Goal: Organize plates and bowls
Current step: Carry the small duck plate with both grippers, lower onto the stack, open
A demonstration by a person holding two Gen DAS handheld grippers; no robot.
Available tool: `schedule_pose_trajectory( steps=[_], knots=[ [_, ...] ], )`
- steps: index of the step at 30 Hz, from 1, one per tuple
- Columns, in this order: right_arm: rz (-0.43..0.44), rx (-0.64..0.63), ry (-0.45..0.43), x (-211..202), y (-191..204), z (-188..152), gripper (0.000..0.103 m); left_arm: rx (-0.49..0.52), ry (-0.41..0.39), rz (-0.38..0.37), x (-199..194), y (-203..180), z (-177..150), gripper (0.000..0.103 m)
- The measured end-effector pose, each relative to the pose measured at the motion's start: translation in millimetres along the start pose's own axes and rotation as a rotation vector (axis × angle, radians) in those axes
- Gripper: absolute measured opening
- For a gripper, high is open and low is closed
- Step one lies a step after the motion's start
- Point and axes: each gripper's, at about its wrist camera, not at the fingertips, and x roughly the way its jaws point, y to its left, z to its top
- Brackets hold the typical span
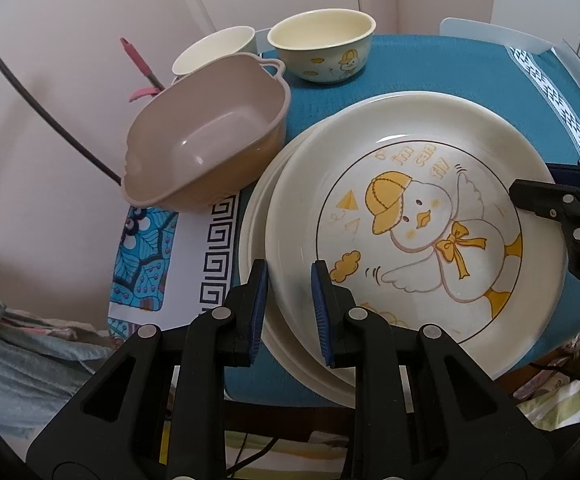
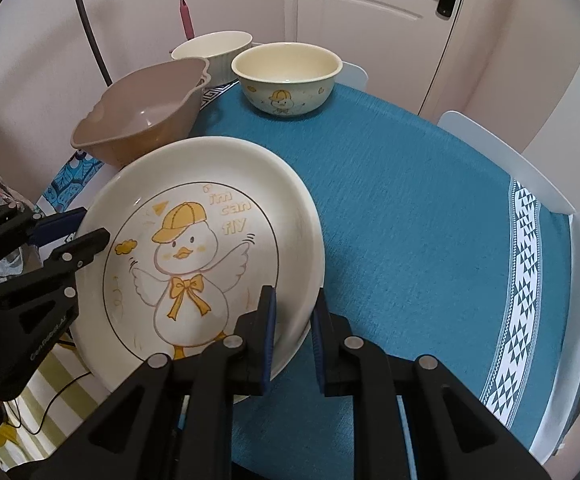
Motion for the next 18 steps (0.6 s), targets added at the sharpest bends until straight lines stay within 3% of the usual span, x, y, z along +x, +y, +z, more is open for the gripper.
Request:
schedule_pose_trajectory(
  steps=[8, 18],
  knots=[
    [-0.023, -0.056, 0.035, 5.7, 6.6, 5.4, 0.015, -0.002, 0.012, 0.03, -0.4, 1.6, -0.5, 0.02],
    [-0.008, -0.037, 0.039, 4.7, 5.0, 5.3, 0.015, -0.036, 0.036, -0.014, -2.5, 10.6, 3.3, 0.02]
  ],
)
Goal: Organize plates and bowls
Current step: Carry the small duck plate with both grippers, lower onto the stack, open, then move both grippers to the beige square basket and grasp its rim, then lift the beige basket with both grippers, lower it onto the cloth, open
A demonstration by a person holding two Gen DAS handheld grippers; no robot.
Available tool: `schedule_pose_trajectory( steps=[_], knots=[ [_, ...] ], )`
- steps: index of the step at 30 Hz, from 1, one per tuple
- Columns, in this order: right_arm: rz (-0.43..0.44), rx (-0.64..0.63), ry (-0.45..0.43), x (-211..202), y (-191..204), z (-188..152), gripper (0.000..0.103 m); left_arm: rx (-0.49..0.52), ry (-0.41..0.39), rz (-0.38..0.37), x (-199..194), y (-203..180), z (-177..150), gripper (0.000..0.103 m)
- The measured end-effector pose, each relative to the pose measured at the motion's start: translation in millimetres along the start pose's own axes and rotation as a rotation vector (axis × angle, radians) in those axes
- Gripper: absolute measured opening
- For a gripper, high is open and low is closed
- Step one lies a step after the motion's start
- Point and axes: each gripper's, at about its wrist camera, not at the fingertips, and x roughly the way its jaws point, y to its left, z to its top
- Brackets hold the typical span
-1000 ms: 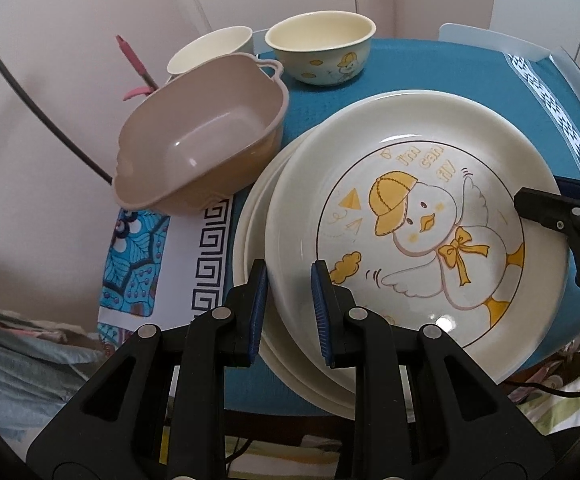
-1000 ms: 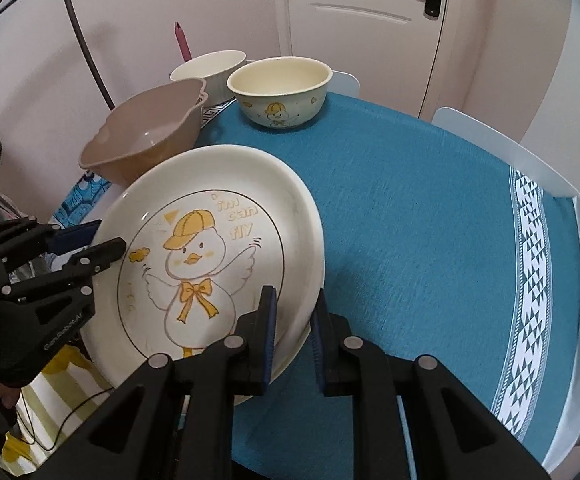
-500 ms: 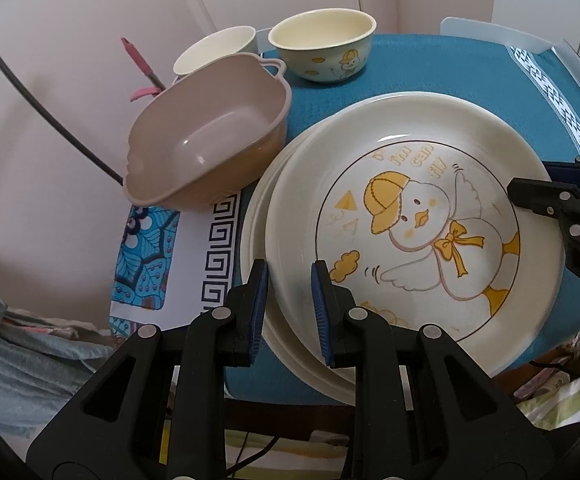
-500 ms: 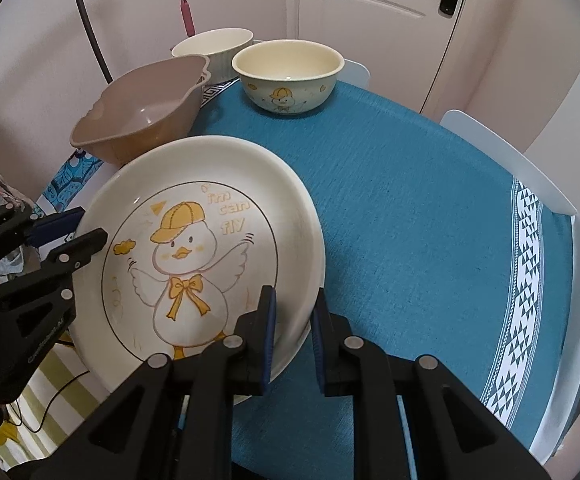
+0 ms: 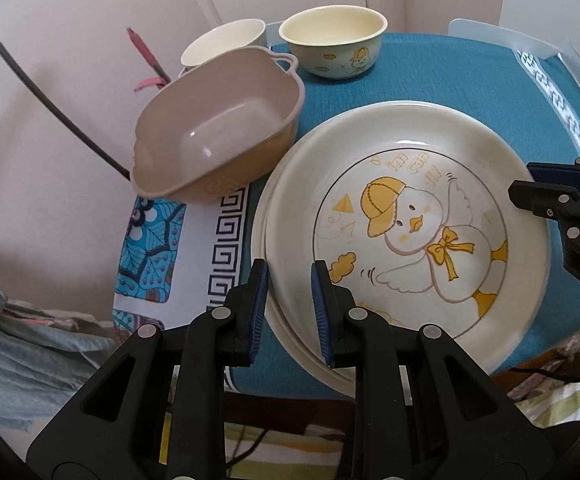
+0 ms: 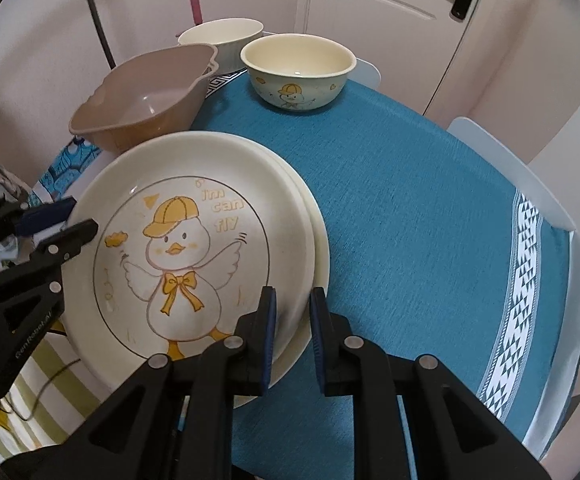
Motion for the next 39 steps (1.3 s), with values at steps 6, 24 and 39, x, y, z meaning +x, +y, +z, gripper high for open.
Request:
schedule_pose_trajectory(
  steps=[6, 24, 39],
  knots=[
    [0.101, 0.071, -0.116, -39.8, -15.3, 14.9, 0.015, -0.097, -0.079, -0.028, -45.9, 29.5, 15.5, 0.022],
    [0.202, 0.071, -0.246, -58.4, 7.0, 122.8, 0.103, -0.383, -0.096, -0.148, -27.4, 160.9, 47.1, 0.103],
    [0.271, 0.148, 0.014, 69.8, 48.6, 156.9, 0.06, -0.342, 0.119, -0.353, 89.2, 164.4, 61.4, 0.056]
  ],
)
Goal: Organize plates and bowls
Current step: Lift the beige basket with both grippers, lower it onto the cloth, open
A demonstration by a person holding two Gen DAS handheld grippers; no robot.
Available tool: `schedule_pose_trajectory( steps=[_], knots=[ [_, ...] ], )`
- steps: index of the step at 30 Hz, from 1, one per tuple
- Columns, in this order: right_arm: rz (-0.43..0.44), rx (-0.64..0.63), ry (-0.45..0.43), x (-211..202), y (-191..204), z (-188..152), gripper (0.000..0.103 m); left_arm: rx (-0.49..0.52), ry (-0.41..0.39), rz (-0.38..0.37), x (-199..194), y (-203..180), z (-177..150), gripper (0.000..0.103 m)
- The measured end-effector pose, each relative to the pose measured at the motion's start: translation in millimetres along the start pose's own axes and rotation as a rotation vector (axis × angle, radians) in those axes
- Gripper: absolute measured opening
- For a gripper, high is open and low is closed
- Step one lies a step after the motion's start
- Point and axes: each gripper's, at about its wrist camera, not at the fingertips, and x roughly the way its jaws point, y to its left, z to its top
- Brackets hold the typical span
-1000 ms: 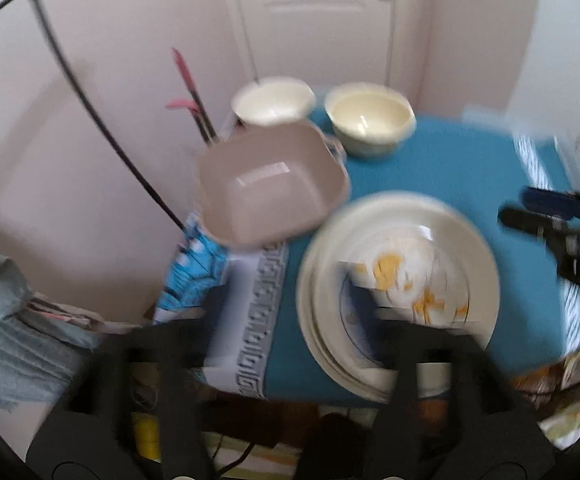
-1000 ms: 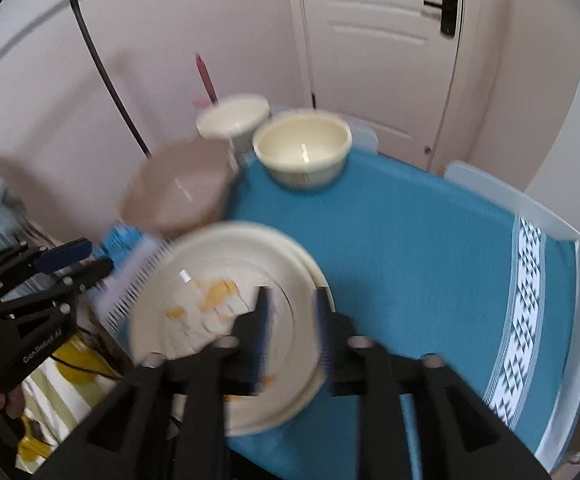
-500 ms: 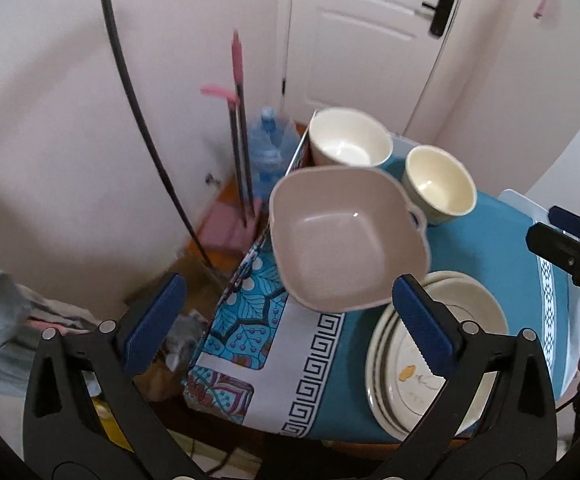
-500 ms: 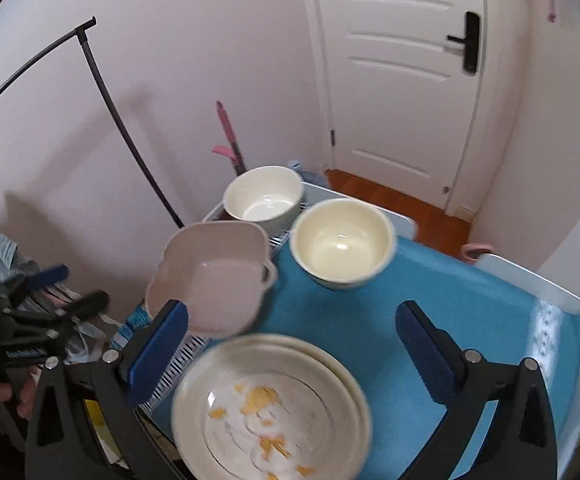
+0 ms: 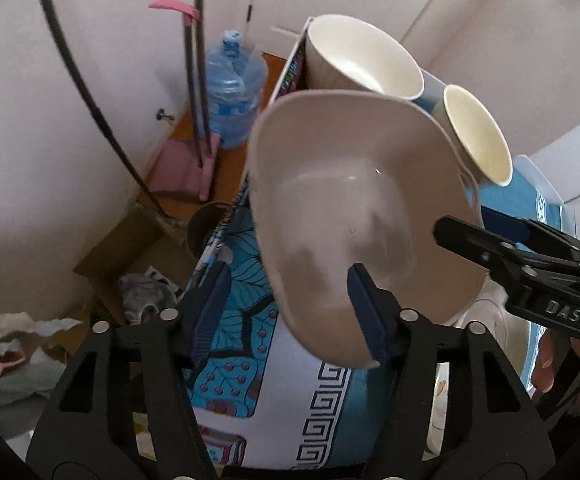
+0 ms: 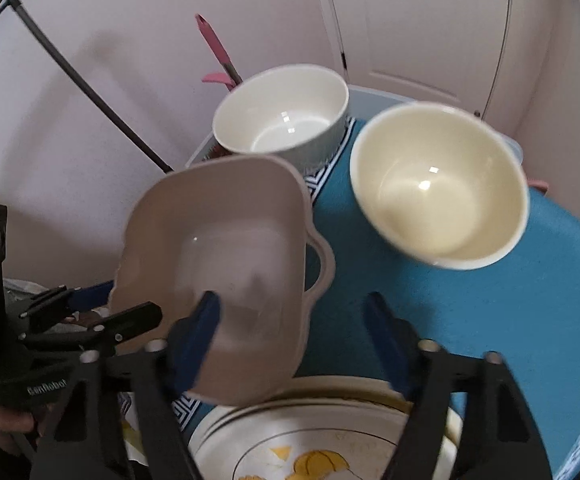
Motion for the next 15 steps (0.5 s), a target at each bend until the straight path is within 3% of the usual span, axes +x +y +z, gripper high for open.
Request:
schedule_pose_trajectory(
  steps=[3, 5, 7, 15],
  knots=[
    [-0.006, 0.015, 0.011, 7.7, -1.1, -1.1, 0.047, 0.017, 0.019, -0.008, 10.5, -0.9, 2.7, 0.043],
    [-0.004, 0.017, 0.021, 12.2, -0.9, -1.5, 0.023, 0.016, 0.039, -0.021, 18.3, -0.4, 4.2, 0.018],
    [-0.002, 0.013, 0.039, 17.5, 0.7, -2.2, 0.012, 0.019, 0.054, -0.021, 24.0, -0.4, 5.0, 0.014],
    [-0.02, -0.04, 0.005, 9.0, 13.0, -5.0, 0.012, 0.084, 0.003, 0.048, 11.1, -13.8, 5.9, 0.014]
  ],
)
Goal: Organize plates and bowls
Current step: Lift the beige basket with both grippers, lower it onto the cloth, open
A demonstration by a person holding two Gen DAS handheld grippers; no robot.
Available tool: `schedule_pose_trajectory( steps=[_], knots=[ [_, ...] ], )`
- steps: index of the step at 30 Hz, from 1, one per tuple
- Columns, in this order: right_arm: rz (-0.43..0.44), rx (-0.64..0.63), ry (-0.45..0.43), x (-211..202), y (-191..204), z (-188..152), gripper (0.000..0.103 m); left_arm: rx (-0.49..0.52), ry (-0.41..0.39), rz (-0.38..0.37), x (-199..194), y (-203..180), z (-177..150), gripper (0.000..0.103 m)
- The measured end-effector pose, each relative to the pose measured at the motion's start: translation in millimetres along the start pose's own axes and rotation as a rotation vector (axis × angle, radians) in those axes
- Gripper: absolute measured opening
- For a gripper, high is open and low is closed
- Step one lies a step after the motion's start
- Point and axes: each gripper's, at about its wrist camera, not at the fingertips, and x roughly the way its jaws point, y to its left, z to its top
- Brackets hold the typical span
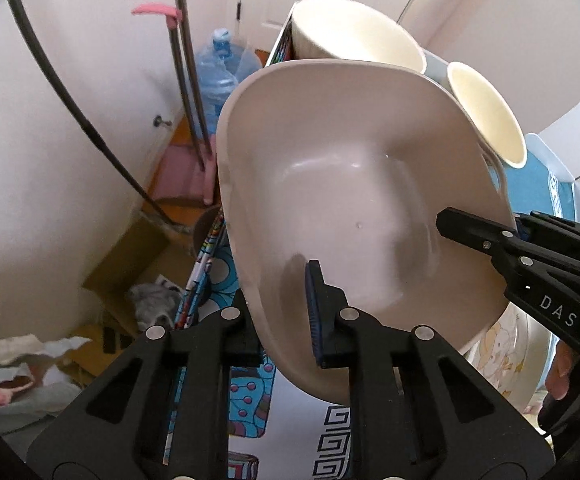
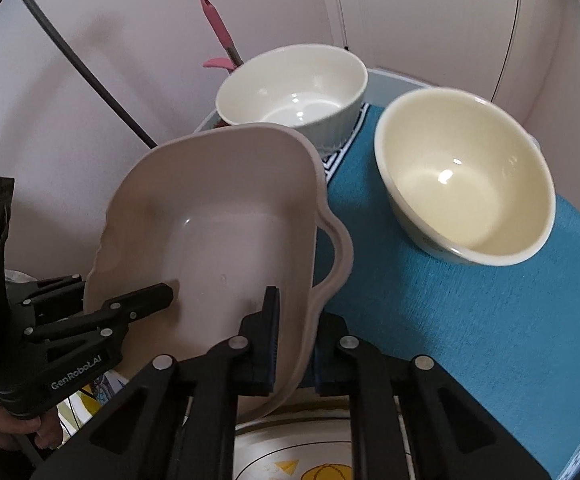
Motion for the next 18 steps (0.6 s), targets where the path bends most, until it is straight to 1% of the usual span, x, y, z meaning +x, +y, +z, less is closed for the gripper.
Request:
schedule_pose_trajectory(
  steps=[4, 8, 11, 13, 16, 18],
  knots=[
    [0.012, 0.001, -0.053, -25.8, -0.5, -5.6, 0.012, 0.036, -0.05, 0.032, -28.3, -16.8, -0.2, 0.014],
    [0.025, 0.003, -0.118, -67.1, -8.1, -17.9, 0.012, 0.07, -0.115, 0.048, -63.4, -45.3, -1.4, 0.014],
    [0.026, 0.011, -0.16, -103.9, -21.8, -31.2, 0.012, 0.099, -0.161, 0.051, -88.0, -76.1, -6.6, 0.014],
    [0.019, 0.014, -0.188, -121.5, -24.5, -40.0, 0.012, 0.126, -0.185, 0.044, -102.3, -105.0, -11.4, 0.014],
    [0.002, 0.042, -0.229, -160.9, -47.5, -59.7, 0.012, 0.157, -0.203, 0.019, -116.6, -141.1, -16.5, 0.014],
    [-0.015, 0.065, -0.256, -186.7, -64.4, -74.9, 0.012, 0.188, -0.219, 0.002, -124.5, -171.6, -24.2, 0.014]
  ],
)
